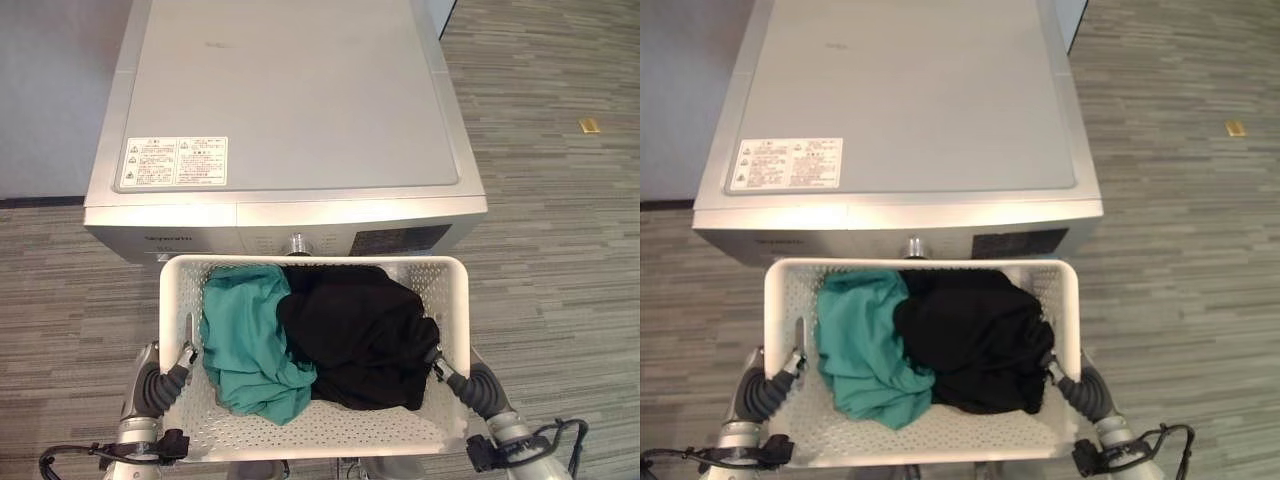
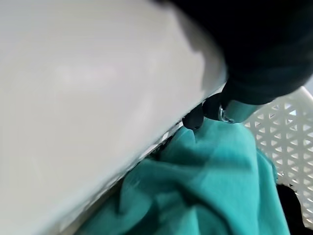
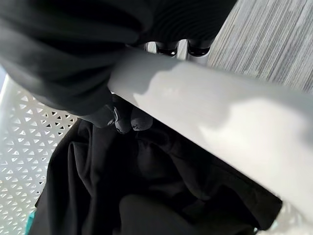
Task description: Grab the laundry basket,head to the washer,open it,put in the laundry and shut it.
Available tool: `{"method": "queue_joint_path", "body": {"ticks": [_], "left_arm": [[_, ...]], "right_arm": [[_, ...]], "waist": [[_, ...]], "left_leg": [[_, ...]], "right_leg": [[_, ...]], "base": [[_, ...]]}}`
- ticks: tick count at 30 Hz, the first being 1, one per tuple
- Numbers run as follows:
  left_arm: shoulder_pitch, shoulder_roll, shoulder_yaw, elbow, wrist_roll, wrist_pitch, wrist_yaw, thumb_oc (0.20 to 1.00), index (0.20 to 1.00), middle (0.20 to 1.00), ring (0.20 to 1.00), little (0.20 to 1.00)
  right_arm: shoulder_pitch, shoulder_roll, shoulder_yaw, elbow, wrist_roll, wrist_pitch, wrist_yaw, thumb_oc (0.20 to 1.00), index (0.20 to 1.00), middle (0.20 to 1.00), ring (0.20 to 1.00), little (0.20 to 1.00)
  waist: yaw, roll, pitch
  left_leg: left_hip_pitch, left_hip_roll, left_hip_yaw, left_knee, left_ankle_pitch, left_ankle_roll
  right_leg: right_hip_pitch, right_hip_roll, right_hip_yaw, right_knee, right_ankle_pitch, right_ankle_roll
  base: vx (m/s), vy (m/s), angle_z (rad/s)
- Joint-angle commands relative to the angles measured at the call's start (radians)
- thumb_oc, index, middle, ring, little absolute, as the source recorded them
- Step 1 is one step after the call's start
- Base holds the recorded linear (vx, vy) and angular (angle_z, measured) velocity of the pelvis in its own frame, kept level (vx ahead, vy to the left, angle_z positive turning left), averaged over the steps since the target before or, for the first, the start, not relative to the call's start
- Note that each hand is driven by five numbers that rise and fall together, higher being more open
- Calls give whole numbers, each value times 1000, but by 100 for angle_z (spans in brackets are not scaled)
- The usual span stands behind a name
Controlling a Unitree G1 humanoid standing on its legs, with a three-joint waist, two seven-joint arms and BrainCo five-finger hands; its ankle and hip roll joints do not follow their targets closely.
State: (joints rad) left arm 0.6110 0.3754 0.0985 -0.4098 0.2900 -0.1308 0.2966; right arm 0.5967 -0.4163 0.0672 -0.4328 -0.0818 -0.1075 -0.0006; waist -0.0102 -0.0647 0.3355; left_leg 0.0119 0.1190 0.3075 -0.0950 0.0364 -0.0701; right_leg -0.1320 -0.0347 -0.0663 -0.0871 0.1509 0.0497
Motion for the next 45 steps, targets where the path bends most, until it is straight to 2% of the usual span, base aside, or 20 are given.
{"method": "queue_joint_path", "body": {"ticks": [1,3,7,11,15,16,20,22,24,25,28,30,31,33,34,37,39,43,44,45], "left_arm": [[-112,87,367,-147,47,-100,375,200,200,200,200,200],[-115,96,367,-183,68,-102,448,200,200,200,200,200],[-125,125,399,-211,123,-82,497,200,200,200,200,200],[-147,140,416,-222,114,-85,458,200,200,200,200,200],[-182,165,409,-216,81,-83,355,200,200,200,200,200],[-211,181,401,-214,62,-77,292,200,200,200,200,200],[-258,196,389,-203,28,-66,222,200,200,200,200,200],[-312,224,350,-153,-54,-44,128,200,200,200,200,200],[-345,242,327,-125,-95,-39,89,200,200,200,200,200],[-393,273,293,-75,-153,-13,30,200,200,200,200,200],[-525,344,235,29,-220,26,-32,200,200,200,200,200],[-660,398,166,112,-275,53,-74,200,200,200,200,200],[-771,454,108,169,-338,73,-113,200,200,200,200,200],[-925,510,6,262,-431,89,-132,200,200,200,200,200],[-940,512,-3,274,-433,87,-130,200,200,200,200,200],[-1191,577,-201,434,-531,102,-141,200,200,200,200,200],[-1355,622,-341,549,-584,108,-161,200,200,200,200,200],[-1355,623,-341,549,-584,108,-161,200,200,200,200,200],[-1409,635,-400,591,-616,118,-168,200,200,200,200,200],[-1670,673,-670,793,-715,140,-210,200,200,200,200,200]], "right_arm": [[30,-79,-254,-114,37,-142,-158,200,200,200,200,200],[70,-85,-273,-165,39,-179,-197,200,200,200,200,200],[89,-99,-298,-188,45,-199,-207,200,200,200,200,200],[67,-113,-321,-189,76,-197,-189,200,200,200,200,200],[19,-126,-329,-189,130,-170,-123,200,200,200,200,200],[-18,-144,-341,-191,161,-157,-81,200,200,200,200,200],[-69,-171,-370,-182,204,-133,-36,200,200,200,200,200],[-141,-209,-379,-141,250,-87,-11,200,200,200,200,200],[-178,-222,-369,-118,276,-69,-4,200,200,200,200,200],[-240,-262,-351,-80,309,-29,12,200,200,200,200,200],[-374,-359,-327,8,368,23,16,200,200,200,200,200],[-475,-436,-299,90,439,53,22,200,200,200,200,200],[-550,-534,-287,158,461,94,28,200,200,200,200,200],[-650,-641,-249,242,489,126,29,200,200,200,200,200],[-659,-643,-246,250,491,124,29,200,200,200,200,200],[-824,-737,-136,377,558,158,31,200,200,200,200,200],[-965,-776,-20,472,588,178,44,200,200,200,200,200],[-968,-776,-18,473,588,177,44,200,200,200,200,200],[-1017,-788,27,508,600,195,45,200,200,200,200,200],[-1284,-801,282,651,607,248,91,200,200,200,200,200]], "waist": [[-16,-14,-69],[-19,-16,-53],[-24,-17,-53],[-23,-19,-74],[-19,-19,-118],[-15,-16,-140],[-8,-14,-175],[1,-12,-207],[3,-9,-212],[11,-6,-227],[20,-4,-243],[26,-1,-247],[30,0,-252],[31,2,-256],[31,2,-252],[32,5,-251],[32,8,-247],[31,8,-247],[33,13,-247],[35,22,-241]], "left_leg": [[-49,48,-118,159,-112,27],[-58,48,-127,174,-113,22],[-52,53,-138,175,-117,18],[-26,49,-136,153,-119,22],[4,42,-130,133,-124,27],[22,38,-131,126,-129,29],[41,34,-133,110,-130,29],[56,31,-138,98,-129,29],[61,31,-141,92,-127,28],[70,29,-146,88,-126,27],[75,29,-152,85,-121,20],[77,31,-157,80,-114,13],[77,32,-161,80,-108,7],[74,33,-167,83,-102,2],[73,33,-169,83,-102,2],[63,35,-178,100,-100,-4],[56,37,-181,113,-100,-6],[56,37,-182,113,-100,-6],[56,38,-182,113,-99,-7],[59,41,-173,115,-93,-7]], "right_leg": [[26,-109,3,92,-115,98],[28,-115,-10,113,-125,95],[38,-116,-26,123,-132,98],[54,-119,-30,120,-136,103],[73,-120,-24,111,-138,105],[88,-120,-22,108,-142,105],[108,-123,-29,99,-146,104],[127,-125,-39,95,-150,103],[134,-125,-43,91,-150,102],[146,-126,-50,88,-152,101],[163,-128,-65,83,-153,99],[170,-130,-80,82,-154,100],[178,-133,-93,83,-153,100],[184,-134,-110,83,-153,101],[184,-134,-112,83,-153,101],[187,-136,-129,90,-156,100],[184,-137,-138,100,-155,102],[184,-137,-138,100,-155,102],[182,-137,-141,104,-154,103],[176,-137,-140,111,-150,105]], "base": [[-25,14,9],[-26,-4,18],[11,-7,21],[52,17,6],[37,14,2],[59,25,0],[82,12,2],[75,2,4],[55,-3,6],[81,1,8],[71,-9,9],[58,-8,18],[49,-7,20],[32,-12,18],[12,-9,28],[10,-4,22],[10,-2,13],[0,0,0],[35,24,-2],[56,36,-1]]}}
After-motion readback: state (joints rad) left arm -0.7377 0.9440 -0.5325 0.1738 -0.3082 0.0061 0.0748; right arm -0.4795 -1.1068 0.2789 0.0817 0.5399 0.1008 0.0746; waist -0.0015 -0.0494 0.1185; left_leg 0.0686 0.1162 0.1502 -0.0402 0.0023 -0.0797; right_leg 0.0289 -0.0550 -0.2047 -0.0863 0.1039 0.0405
